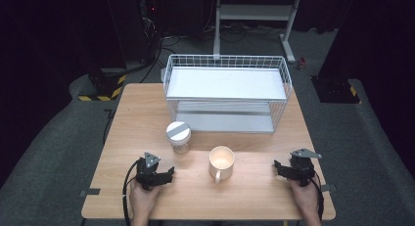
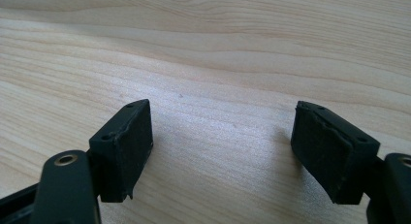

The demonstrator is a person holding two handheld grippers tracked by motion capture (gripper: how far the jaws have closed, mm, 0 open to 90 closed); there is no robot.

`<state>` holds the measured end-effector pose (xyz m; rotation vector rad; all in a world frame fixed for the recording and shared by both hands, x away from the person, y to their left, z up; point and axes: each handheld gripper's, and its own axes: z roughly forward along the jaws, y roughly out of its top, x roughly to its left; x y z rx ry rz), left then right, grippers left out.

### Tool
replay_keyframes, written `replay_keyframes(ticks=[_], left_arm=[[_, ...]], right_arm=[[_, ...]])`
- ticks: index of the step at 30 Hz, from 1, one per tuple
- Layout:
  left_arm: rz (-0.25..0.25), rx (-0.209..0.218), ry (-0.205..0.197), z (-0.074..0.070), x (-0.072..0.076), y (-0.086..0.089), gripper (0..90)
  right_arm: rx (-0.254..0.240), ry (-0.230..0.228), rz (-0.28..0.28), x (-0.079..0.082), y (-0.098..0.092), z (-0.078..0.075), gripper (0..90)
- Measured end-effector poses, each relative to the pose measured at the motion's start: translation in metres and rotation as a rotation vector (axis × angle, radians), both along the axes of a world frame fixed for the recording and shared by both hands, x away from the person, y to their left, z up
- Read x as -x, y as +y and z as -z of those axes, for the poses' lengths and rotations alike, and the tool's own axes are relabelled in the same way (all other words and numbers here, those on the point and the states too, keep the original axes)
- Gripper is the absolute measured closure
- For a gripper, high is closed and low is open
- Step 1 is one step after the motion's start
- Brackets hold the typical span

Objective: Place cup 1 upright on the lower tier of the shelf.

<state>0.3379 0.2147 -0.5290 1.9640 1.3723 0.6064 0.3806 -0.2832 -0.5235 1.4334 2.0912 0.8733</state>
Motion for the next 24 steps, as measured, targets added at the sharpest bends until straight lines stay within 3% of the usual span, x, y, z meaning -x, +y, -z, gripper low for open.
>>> replay_keyframes(ticks=[12,20,24], left_arm=[[0.006,-0.005,0.0,-0.0003,-0.0004,0.0004,15.6],[-0.064,0.001,0.006,-0.0003,-0.0018,-0.0065,15.3],[-0.045,0.004,0.005,-0.0002,-0.0016,-0.0049,15.0]], right_arm=[[0.001,-0.002,-0.001,-0.0002,-0.0001,0.0,22.9],[0.001,-0.002,0.0,-0.0001,0.0,0.0,22.9],[0.001,-0.002,-0.001,-0.0001,-0.0001,0.0,22.9]])
